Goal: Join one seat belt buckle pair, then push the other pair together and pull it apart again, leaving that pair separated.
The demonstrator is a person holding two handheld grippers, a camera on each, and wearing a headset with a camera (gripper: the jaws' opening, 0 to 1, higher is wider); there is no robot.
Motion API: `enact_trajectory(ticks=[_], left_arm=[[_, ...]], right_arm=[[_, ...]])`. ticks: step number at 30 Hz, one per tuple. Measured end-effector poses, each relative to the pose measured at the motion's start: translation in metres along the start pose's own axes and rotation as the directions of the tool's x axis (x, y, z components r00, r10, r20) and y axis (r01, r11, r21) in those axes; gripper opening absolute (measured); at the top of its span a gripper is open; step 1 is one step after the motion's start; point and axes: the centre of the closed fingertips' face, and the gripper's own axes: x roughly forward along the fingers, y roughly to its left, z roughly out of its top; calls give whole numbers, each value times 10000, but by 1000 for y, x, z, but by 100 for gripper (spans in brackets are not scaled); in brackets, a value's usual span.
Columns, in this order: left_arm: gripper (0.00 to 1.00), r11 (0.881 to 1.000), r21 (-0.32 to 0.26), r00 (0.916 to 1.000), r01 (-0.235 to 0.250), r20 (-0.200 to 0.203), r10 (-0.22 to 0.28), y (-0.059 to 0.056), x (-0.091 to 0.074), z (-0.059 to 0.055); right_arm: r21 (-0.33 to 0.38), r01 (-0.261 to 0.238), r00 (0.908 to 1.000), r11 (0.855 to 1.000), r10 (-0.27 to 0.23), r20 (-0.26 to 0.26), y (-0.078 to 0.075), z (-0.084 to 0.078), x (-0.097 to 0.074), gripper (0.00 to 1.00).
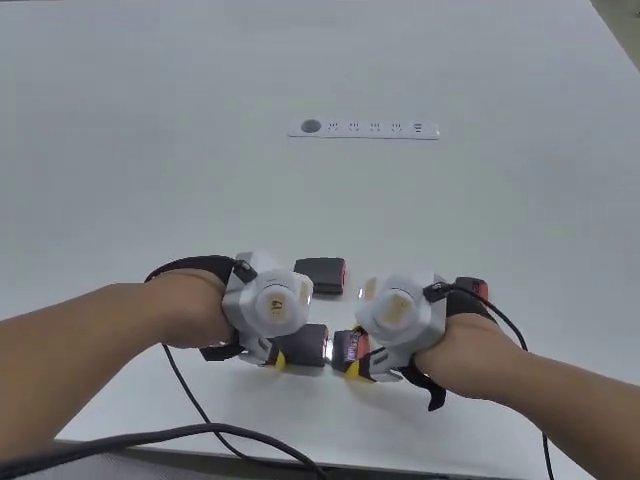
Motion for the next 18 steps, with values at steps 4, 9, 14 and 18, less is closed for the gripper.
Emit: enact_trajectory(ticks=[4,9,14,18], left_arm=[[31,10000,-23,10000,-21,-32,21,0,0,0],[31,9995,-318,9997,-53,246,61,-1,-1,-2],[31,9995,-303,9996,-19,273,27,-1,-1,-1],[31,9992,-389,9992,-101,389,116,-2,-1,-2]], right_arm=[[-59,-10,10000,10000,10,-1,1,-1,0,32],[-519,-37,10000,9986,34,-59,3,-3,-1,32],[-495,-162,9999,9986,160,-49,2,-4,-1,32],[-460,-196,9998,9988,197,24,2,-5,-1,32]])
